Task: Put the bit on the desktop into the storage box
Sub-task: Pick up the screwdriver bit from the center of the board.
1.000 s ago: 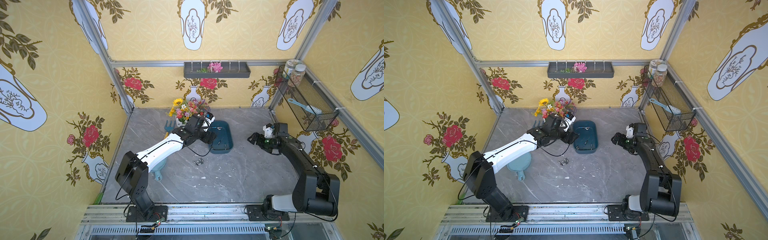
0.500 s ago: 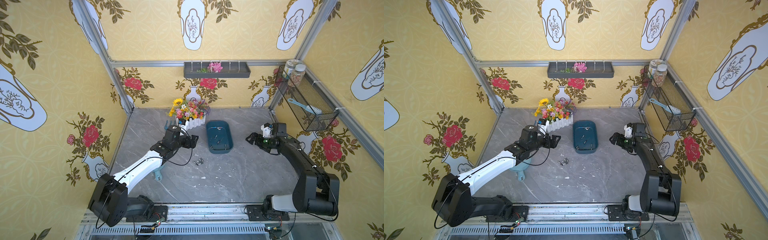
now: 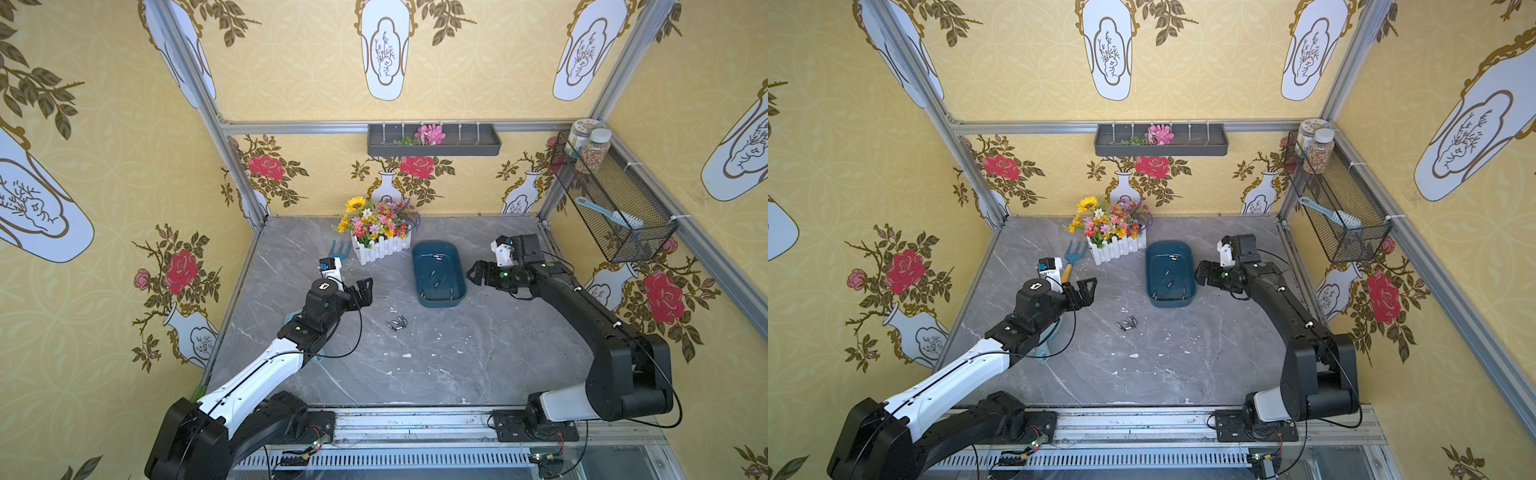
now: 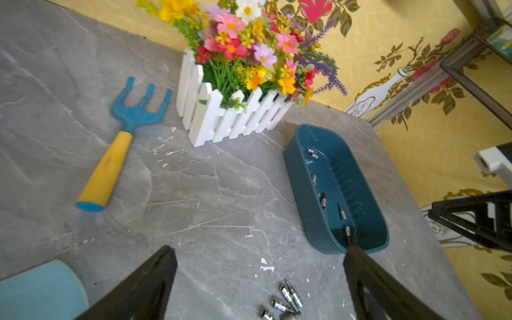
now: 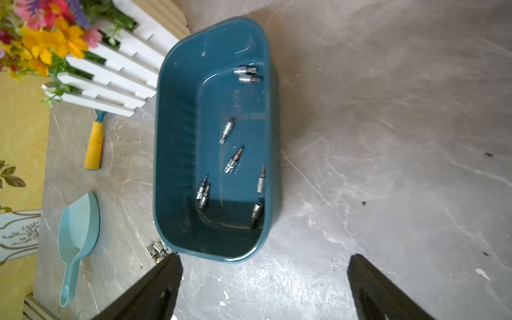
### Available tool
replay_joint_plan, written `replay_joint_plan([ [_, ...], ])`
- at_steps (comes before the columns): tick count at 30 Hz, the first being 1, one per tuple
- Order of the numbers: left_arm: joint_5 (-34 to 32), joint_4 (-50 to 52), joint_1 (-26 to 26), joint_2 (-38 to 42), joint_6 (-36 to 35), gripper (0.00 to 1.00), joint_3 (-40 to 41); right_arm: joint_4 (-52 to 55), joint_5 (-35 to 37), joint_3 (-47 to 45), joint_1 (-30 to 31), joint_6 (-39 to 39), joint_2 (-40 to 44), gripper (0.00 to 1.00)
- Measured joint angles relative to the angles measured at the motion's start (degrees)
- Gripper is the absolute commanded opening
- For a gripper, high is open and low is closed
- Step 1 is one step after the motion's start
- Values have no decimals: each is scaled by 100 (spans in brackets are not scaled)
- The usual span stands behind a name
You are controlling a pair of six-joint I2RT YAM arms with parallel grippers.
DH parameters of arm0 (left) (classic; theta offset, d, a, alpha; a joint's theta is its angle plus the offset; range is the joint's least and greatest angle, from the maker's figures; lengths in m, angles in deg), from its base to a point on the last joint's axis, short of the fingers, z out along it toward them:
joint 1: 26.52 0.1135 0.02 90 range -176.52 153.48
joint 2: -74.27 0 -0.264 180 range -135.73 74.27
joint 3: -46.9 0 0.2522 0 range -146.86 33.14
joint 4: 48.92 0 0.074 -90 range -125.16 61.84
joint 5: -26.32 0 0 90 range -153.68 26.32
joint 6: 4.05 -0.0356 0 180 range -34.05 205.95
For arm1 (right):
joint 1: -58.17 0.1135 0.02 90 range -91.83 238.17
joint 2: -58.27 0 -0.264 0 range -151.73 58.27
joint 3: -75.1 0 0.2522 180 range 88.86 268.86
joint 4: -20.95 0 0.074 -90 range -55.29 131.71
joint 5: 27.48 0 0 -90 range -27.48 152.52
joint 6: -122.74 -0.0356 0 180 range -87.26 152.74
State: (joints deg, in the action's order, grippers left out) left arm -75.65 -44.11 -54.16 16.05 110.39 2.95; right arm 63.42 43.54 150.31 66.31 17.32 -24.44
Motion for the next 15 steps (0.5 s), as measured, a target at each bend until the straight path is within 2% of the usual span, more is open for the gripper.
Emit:
replay_joint_plan([
  [4, -398, -164, 46, 341, 269, 100, 356, 295, 387, 470, 719, 4, -210, 100],
  [15, -1554, -313, 101, 1045, 863, 100, 866, 1209, 1515, 2081, 2883, 92, -1447, 89],
])
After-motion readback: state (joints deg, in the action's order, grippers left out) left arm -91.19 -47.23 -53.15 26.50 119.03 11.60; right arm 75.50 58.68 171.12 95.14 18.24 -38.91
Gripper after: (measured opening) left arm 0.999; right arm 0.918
